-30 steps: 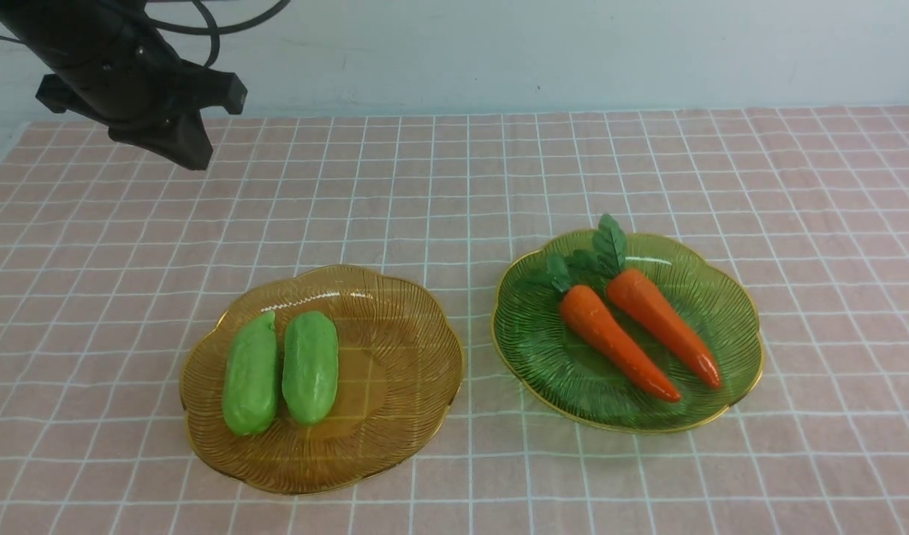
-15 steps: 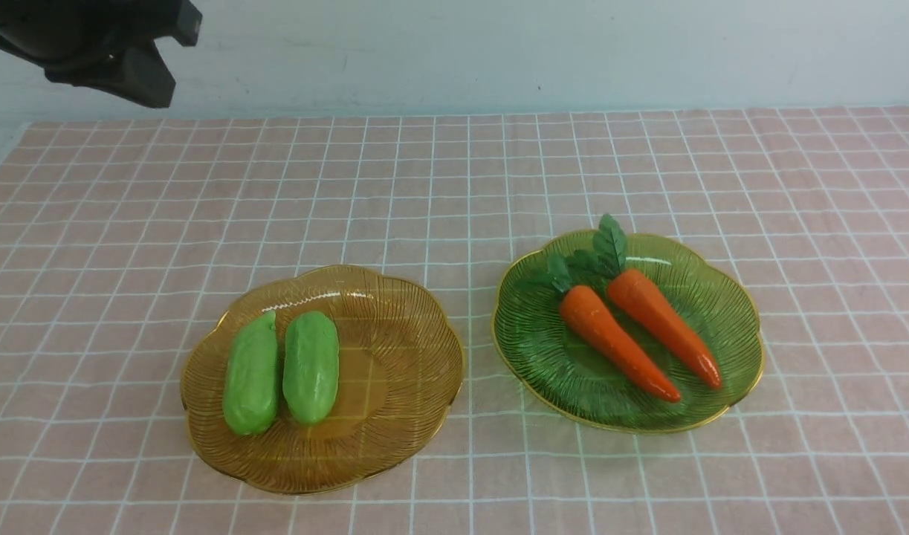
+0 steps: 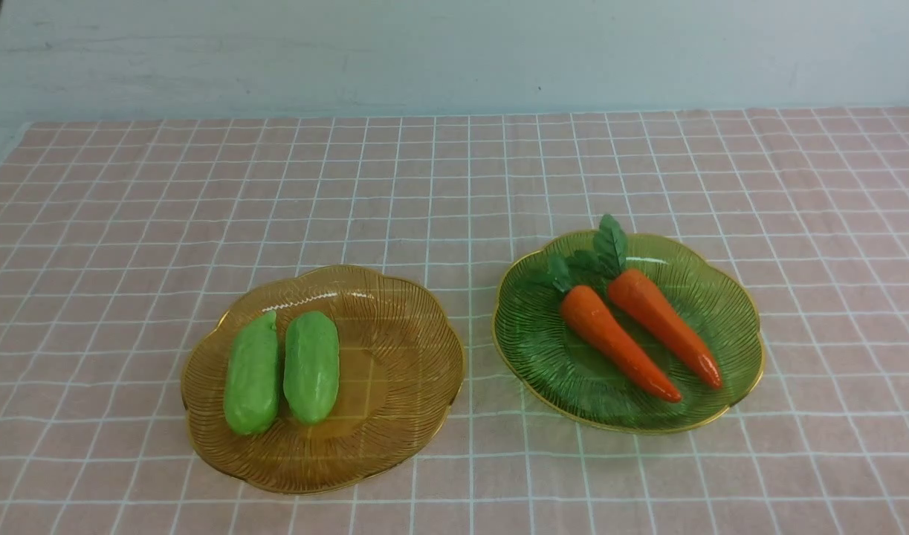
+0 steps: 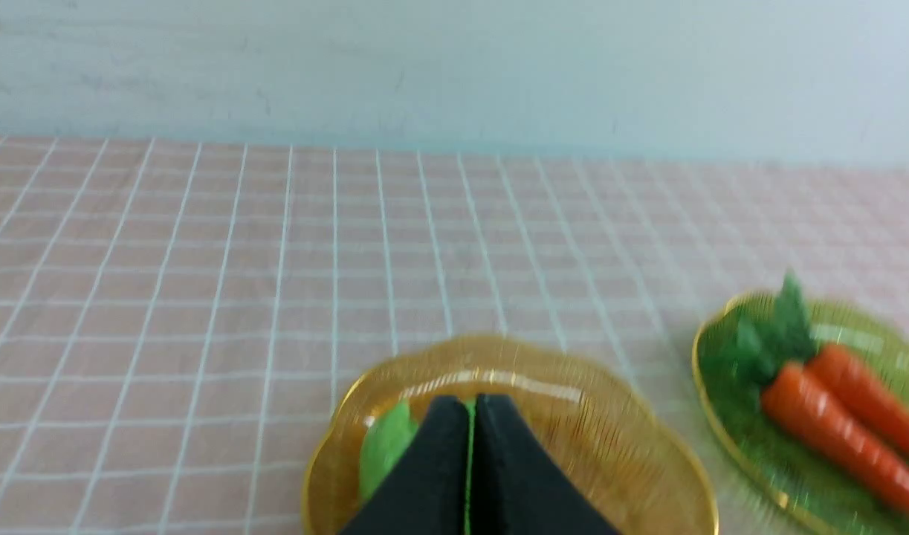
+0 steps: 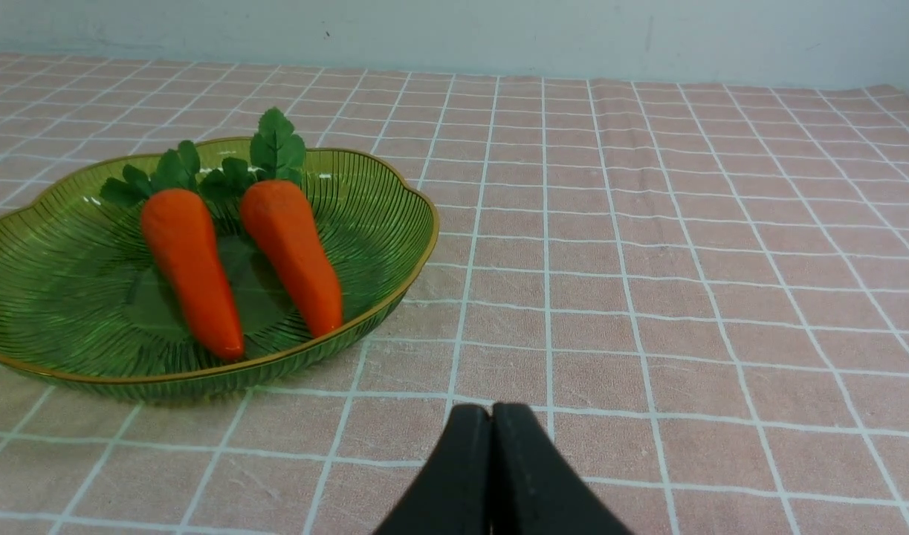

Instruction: Put different types of vegetables on the plate.

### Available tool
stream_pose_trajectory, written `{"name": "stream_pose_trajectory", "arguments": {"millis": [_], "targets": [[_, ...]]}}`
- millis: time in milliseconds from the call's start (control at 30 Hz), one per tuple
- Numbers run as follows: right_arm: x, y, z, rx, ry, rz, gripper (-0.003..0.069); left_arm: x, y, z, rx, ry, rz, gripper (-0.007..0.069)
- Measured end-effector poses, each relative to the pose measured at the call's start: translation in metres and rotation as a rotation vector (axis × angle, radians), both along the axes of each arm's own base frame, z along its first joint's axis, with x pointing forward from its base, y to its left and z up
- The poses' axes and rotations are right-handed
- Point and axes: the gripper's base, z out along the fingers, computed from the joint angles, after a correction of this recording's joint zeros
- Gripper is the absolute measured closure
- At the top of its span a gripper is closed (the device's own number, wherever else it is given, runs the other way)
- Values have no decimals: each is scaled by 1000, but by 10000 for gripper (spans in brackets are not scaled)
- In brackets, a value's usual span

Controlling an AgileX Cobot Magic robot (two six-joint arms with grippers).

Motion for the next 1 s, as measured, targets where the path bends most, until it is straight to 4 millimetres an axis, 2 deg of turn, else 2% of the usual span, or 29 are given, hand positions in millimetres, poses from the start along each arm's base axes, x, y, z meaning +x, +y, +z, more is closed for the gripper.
{"name": "stream_pose_trajectory", "arguments": {"millis": [167, 433, 833, 967, 1000], "targets": [[0, 0, 0, 0, 0, 0, 674, 5, 4, -23, -162, -76, 68, 628], [0, 0, 0, 0, 0, 0, 674, 7, 3, -54, -238, 6, 89, 628], [0, 0, 0, 1, 0, 0, 674, 4, 5, -84, 29, 38, 53, 628], [0, 0, 0, 1, 0, 0, 674, -4, 7, -99, 171, 26, 40, 628], [0, 0, 0, 1, 0, 0, 674, -8, 8, -108, 207, 29, 41, 628]]}}
